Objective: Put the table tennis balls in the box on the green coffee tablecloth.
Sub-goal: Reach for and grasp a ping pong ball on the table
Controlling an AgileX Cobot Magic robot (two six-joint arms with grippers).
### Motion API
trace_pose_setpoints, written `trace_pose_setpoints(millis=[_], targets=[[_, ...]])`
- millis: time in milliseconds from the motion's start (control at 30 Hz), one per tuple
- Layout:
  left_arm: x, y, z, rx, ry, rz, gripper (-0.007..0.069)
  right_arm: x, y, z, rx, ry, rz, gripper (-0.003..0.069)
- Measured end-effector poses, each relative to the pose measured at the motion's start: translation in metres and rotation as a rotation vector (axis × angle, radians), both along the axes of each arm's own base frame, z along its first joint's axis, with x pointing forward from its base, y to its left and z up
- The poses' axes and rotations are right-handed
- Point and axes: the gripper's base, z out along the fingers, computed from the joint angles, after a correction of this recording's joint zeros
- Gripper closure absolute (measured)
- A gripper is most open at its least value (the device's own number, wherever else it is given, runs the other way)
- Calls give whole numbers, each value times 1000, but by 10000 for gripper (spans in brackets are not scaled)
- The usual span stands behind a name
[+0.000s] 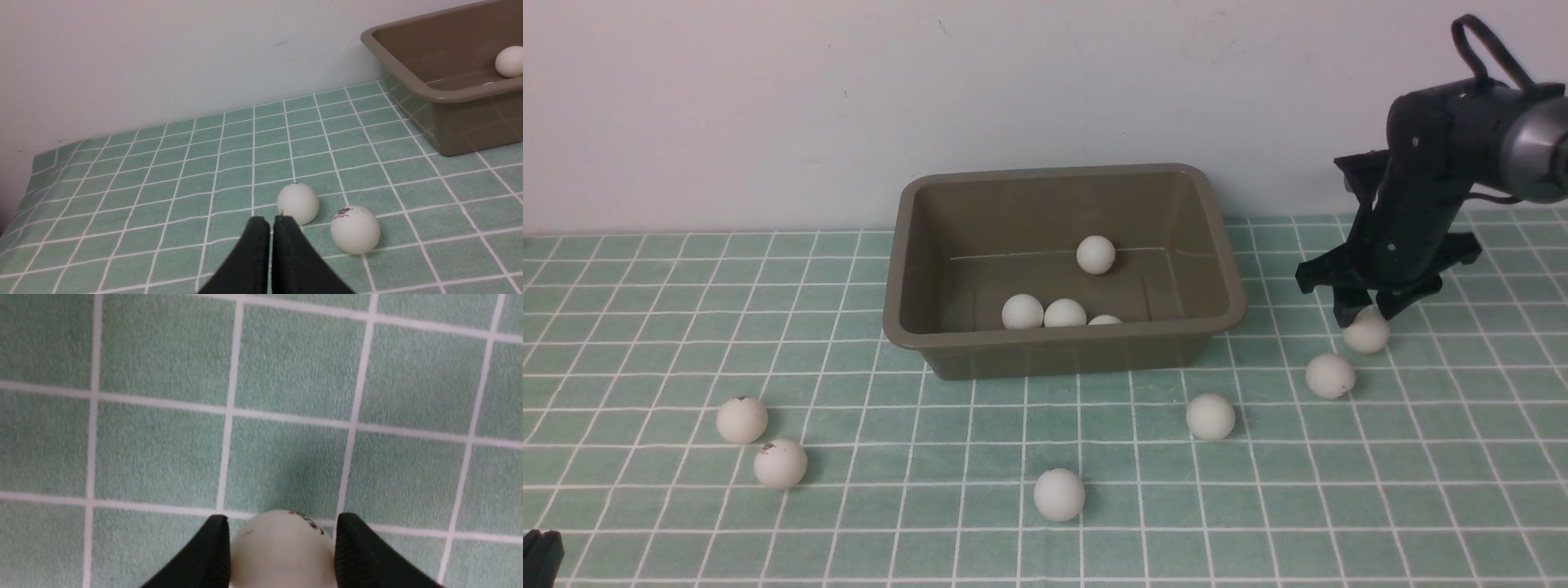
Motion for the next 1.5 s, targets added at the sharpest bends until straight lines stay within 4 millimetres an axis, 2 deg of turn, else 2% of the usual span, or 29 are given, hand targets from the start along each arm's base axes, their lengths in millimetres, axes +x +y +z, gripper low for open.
trace_pose_setpoints(millis=[200, 400, 500, 667, 867, 1000, 1133, 1167, 1400, 1500], targets=[[0, 0, 0, 0, 0, 0, 629, 1, 0, -2, -2, 1, 8, 315], [0, 0, 0, 0, 0, 0, 629, -6, 0, -18, 1, 92, -6, 266], [0, 0, 0, 0, 0, 0, 629, -6, 0, -18, 0, 97, -5, 247], [0, 0, 0, 0, 0, 0, 629, -6, 0, -18, -4, 99, -8, 250], [0, 0, 0, 0, 0, 0, 629, -4, -1, -13, -23, 123, -11, 292], [0, 0, 0, 0, 0, 0, 629, 9, 0, 12, -20, 56, -11, 297], [0, 0, 0, 0, 0, 0, 629, 24, 2, 46, -8, -58, 5, 299], [0, 0, 0, 0, 0, 0, 629, 25, 2, 48, -5, -65, 6, 299], [0, 0, 0, 0, 0, 0, 629, 20, 7, 71, 60, -95, -5, 299], [0, 0, 0, 0, 0, 0, 629, 10, 5, 94, 60, -133, -4, 299]])
